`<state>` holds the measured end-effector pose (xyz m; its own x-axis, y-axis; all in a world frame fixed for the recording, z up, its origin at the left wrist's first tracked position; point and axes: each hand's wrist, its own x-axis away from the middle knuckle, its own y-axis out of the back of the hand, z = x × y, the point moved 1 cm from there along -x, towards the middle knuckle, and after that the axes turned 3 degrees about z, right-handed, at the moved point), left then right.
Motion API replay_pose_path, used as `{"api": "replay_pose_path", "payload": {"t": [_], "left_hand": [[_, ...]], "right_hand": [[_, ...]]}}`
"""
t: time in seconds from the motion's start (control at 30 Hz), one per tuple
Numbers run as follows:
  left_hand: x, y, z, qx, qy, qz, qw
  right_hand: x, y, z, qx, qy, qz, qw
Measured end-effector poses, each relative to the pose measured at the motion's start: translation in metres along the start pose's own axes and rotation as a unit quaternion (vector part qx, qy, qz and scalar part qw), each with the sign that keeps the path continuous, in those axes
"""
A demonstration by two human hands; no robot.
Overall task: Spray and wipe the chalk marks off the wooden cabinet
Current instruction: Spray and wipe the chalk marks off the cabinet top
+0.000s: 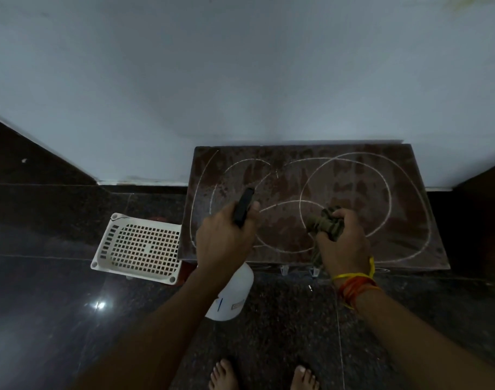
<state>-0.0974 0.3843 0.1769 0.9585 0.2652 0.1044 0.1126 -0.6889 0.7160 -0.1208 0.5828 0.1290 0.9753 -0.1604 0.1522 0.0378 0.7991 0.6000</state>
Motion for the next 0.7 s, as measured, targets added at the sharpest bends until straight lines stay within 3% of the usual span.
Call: {"api": "replay_pose_path", "payload": {"t": [0.23,0.5,0.6,0.7], "left_hand": [[0.013,0.009,0.028,-0.013,0.054,-0.006,0.998],[0.035,0.016,0.074,0.086,0.086,-0.023,0.992],[0.034,0.02,0.089,0.121,0.076,-0.025,0.989],[0.031,0.023,0.105,0.146,0.073,-0.012,0.987]], "right_hand": [[-0.006,-0.005,0.014,-0.009,0.011,-0.001,1.0],[0.005,-0.069,0.032,0.018,0.064,0.029,0.997],[0.008,-0.105,0.024,0.068,0.076,0.063,0.993],[0.006,-0.137,0.013,0.194,0.07,0.083,0.975]]}}
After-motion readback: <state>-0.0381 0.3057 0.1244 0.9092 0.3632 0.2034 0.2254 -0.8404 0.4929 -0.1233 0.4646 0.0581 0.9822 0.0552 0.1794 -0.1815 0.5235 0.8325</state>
